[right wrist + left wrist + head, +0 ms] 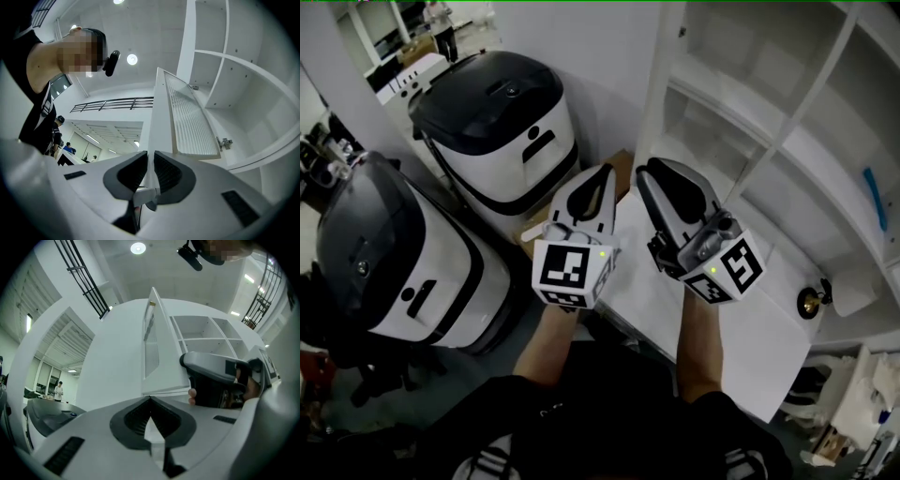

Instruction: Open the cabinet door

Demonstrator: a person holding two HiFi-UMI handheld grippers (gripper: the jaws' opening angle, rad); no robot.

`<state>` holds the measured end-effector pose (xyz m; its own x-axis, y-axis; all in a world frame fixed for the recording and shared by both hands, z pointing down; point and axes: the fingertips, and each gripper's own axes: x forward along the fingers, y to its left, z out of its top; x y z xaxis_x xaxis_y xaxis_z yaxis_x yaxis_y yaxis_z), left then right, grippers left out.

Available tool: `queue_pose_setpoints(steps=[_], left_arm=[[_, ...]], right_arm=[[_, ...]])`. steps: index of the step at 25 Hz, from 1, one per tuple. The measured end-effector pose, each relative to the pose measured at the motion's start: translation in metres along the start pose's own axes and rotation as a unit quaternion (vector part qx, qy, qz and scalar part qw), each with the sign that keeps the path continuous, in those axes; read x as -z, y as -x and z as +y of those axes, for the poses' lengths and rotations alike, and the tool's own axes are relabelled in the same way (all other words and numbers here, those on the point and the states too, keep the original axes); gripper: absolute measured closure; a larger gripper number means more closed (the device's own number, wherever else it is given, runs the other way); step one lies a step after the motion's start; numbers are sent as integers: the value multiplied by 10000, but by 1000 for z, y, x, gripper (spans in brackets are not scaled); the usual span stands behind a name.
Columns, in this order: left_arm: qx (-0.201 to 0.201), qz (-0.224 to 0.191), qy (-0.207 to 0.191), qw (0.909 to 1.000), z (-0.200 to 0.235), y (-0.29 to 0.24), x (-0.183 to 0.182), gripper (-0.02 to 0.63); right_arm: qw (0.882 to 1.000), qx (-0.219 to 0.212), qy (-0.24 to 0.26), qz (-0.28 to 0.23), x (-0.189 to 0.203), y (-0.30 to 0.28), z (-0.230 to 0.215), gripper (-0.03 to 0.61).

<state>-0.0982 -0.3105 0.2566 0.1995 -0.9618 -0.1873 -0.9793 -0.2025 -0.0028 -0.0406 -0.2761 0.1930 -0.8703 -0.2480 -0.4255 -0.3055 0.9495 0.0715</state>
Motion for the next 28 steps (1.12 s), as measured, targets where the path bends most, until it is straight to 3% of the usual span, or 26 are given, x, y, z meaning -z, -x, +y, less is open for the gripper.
queue_pose_setpoints(steps=[11, 18, 23, 28], left_arm=[[-167, 59, 89, 9998, 71, 19, 4, 603], [287, 118, 252, 9992, 81, 18, 11, 603], [805, 245, 356, 9958, 81, 15, 22, 603], [1330, 435, 613, 9883, 80, 9, 43, 603]], right_arm=[[10000, 40, -49, -17, 32, -70, 22, 520], [9992, 389, 17, -64, 44, -102, 27, 520], [9958, 901, 148, -85, 50, -110, 24, 495], [9798, 1974, 324, -44, 63, -87, 2, 522]])
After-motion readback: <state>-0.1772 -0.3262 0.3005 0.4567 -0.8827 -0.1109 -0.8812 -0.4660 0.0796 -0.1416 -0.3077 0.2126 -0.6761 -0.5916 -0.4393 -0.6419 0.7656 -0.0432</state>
